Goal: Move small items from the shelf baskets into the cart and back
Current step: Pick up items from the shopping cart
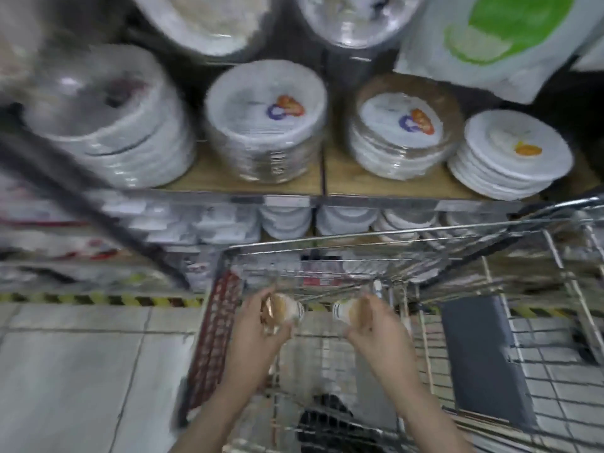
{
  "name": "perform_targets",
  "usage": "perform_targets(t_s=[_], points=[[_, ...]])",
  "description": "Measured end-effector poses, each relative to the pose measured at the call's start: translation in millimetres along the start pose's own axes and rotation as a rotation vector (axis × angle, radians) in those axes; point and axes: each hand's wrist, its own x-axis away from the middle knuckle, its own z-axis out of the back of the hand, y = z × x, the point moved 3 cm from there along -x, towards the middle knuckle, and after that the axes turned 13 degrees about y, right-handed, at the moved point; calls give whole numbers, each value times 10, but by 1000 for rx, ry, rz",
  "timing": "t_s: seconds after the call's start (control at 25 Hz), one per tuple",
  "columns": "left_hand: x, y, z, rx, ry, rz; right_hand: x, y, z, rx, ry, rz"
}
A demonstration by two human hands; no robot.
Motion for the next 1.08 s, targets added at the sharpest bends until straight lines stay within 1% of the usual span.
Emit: perform_targets(t_s=[0.12, 0.24, 0.32, 0.44, 0.52, 0.6, 0.72, 0.84, 1.0, 1.08], points=[[258, -131, 1194, 85, 163, 83, 520, -973, -221, -104, -34, 144], [584, -416, 2365, 168, 343, 170, 1105, -1892, -490, -223, -96, 218], [819, -710, 3180, 218, 454, 220, 1501, -2496, -798, -292, -144, 255], [1190, -1061, 4150, 243, 610, 271, 2035, -3306, -1208, -439, -289, 312], [1440, -1228, 4756, 288, 726, 310, 2364, -3853, -1457, -487, -416, 383], [1581, -1378, 5226, 327, 817, 338, 2595, -4302, -1660, -526, -538, 412], [1564, -1535, 5783, 399, 897, 344, 2817, -4900, -1941, -557, -665, 447], [1225, -1546, 6214, 449, 896, 287, 2862, -5434, -2182, -568, -720, 466], [551, -1564, 6953, 494, 889, 208, 2790, -6370, -2612, -626, -728, 481], [217, -1650, 7376, 499, 921, 194, 2752, -6919, -2872, -661, -729, 488]])
